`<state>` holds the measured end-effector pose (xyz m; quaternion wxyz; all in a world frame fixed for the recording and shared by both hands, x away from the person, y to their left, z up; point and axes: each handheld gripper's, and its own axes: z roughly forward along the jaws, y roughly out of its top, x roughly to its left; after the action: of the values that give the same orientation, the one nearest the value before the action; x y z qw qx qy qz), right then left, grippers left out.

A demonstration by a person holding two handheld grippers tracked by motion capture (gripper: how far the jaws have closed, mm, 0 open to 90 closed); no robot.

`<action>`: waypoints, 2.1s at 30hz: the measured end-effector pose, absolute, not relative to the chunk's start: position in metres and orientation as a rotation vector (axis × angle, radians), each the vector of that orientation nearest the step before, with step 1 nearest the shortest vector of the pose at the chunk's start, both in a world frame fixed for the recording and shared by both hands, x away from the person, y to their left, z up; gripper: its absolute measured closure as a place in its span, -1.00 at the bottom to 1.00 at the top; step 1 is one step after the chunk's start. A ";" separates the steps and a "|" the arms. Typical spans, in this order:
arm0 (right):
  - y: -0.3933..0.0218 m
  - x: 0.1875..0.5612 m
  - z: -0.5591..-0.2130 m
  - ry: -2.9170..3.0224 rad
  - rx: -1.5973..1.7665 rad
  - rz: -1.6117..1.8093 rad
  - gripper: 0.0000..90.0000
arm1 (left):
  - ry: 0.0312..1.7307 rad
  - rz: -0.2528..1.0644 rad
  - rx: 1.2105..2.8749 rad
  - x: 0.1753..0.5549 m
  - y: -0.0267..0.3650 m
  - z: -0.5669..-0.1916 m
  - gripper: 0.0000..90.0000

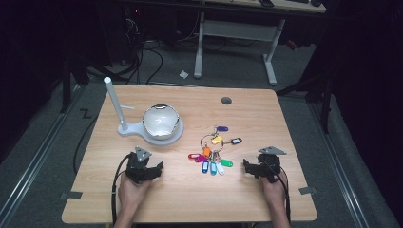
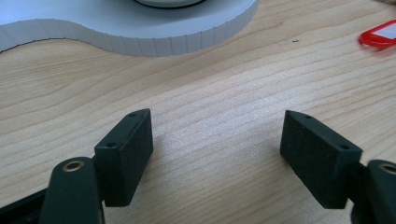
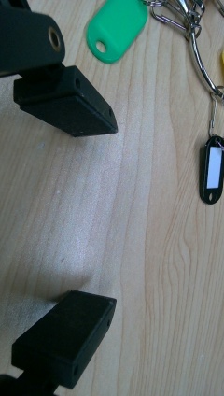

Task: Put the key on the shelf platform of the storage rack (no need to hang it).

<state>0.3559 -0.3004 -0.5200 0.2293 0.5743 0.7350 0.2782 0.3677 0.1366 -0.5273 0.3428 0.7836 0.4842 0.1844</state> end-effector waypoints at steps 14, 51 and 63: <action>-0.301 0.356 -0.520 2.023 1.578 0.765 -0.68 | 1.202 0.424 2.055 0.371 0.116 -0.510 -0.44; -0.300 0.356 -0.520 2.022 1.582 0.766 -0.68 | 0.944 0.268 2.178 0.399 0.011 -0.476 -0.60; -0.300 0.356 -0.520 2.021 1.582 0.766 -0.68 | 0.987 0.239 2.174 0.407 -0.001 -0.486 -0.59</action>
<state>0.3561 -0.3002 -0.5200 0.2294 0.5749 0.7345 0.2782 0.4067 -0.0006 -0.4856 0.3624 0.8444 0.3834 0.0928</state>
